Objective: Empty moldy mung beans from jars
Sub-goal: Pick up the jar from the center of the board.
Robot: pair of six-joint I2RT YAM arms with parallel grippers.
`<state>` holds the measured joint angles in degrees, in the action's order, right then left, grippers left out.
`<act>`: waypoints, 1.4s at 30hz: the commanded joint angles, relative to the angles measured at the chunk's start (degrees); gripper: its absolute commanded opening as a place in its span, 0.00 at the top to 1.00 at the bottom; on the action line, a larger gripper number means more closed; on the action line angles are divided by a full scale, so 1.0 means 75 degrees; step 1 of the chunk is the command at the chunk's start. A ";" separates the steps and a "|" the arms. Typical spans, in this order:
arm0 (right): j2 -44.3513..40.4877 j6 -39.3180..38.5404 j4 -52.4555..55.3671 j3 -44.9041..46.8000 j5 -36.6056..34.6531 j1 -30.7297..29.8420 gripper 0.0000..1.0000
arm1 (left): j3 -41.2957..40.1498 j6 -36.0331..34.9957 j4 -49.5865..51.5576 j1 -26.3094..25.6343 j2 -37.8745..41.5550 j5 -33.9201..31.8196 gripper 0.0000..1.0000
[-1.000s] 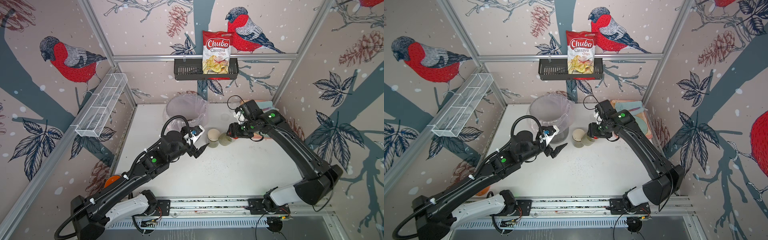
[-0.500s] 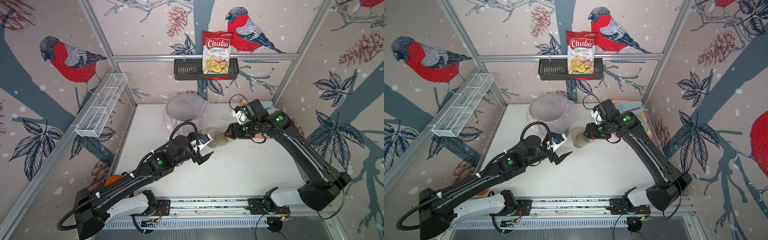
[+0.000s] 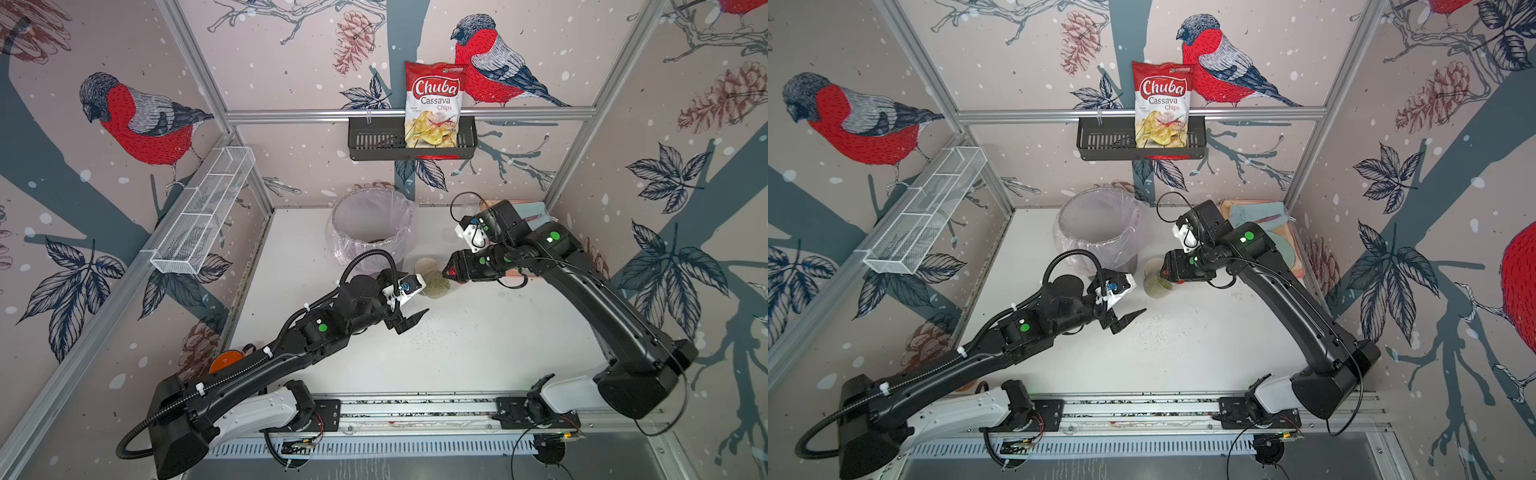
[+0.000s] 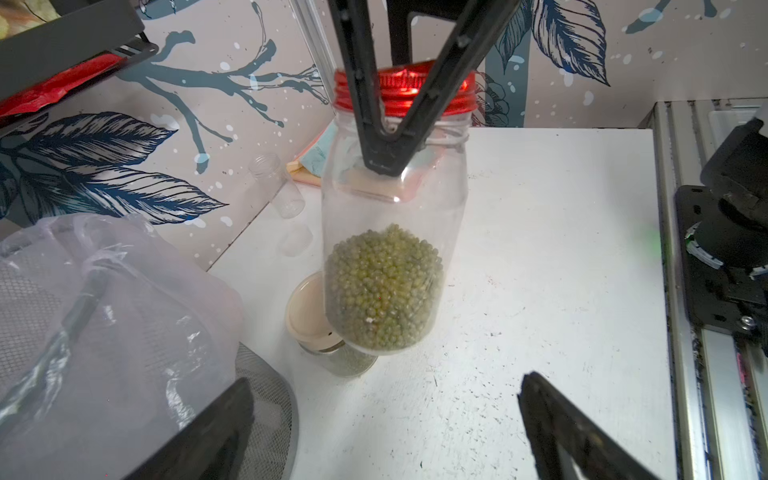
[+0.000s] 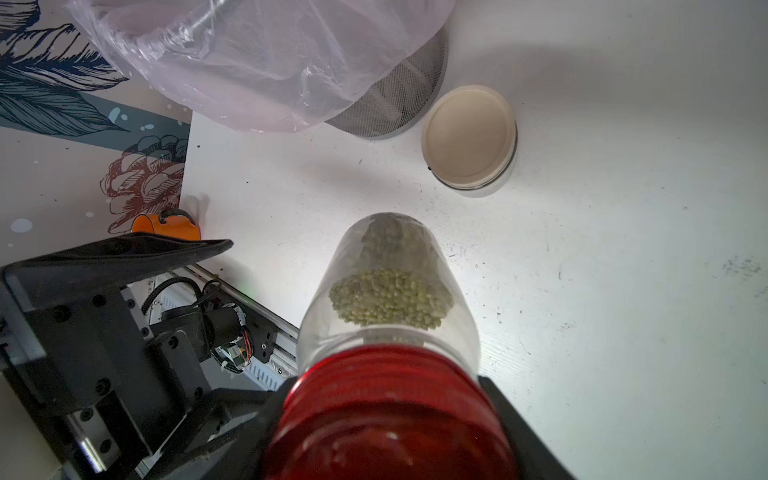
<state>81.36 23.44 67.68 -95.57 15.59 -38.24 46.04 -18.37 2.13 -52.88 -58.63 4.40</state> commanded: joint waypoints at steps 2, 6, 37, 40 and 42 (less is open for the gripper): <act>-0.0032 -0.0160 -0.0242 -0.0048 0.0179 -0.0055 0.53 | -0.0022 -0.0105 -0.0337 -0.0015 -0.0081 0.0232 0.03; -0.0010 -0.0172 -0.0264 -0.0073 0.0250 -0.0102 0.53 | -0.0067 -0.0104 -0.0401 -0.0018 -0.0091 0.0221 0.03; -0.0043 -0.0124 -0.0993 -0.0011 0.1790 -0.0842 0.56 | -0.0180 -0.0028 -0.0624 -0.0025 -0.0114 -0.0118 0.03; -0.0044 -0.0149 -0.0940 -0.0016 0.1742 -0.0879 0.56 | -0.0183 -0.0035 -0.0612 -0.0020 -0.0083 -0.0168 0.03; -0.0067 -0.0138 -0.0942 0.0038 0.1768 -0.0909 0.56 | -0.0197 -0.0058 -0.0612 -0.0023 -0.0081 -0.0165 0.03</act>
<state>81.30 22.57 62.96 -95.53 27.05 -44.77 44.58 -18.33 0.25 -52.99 -59.44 3.36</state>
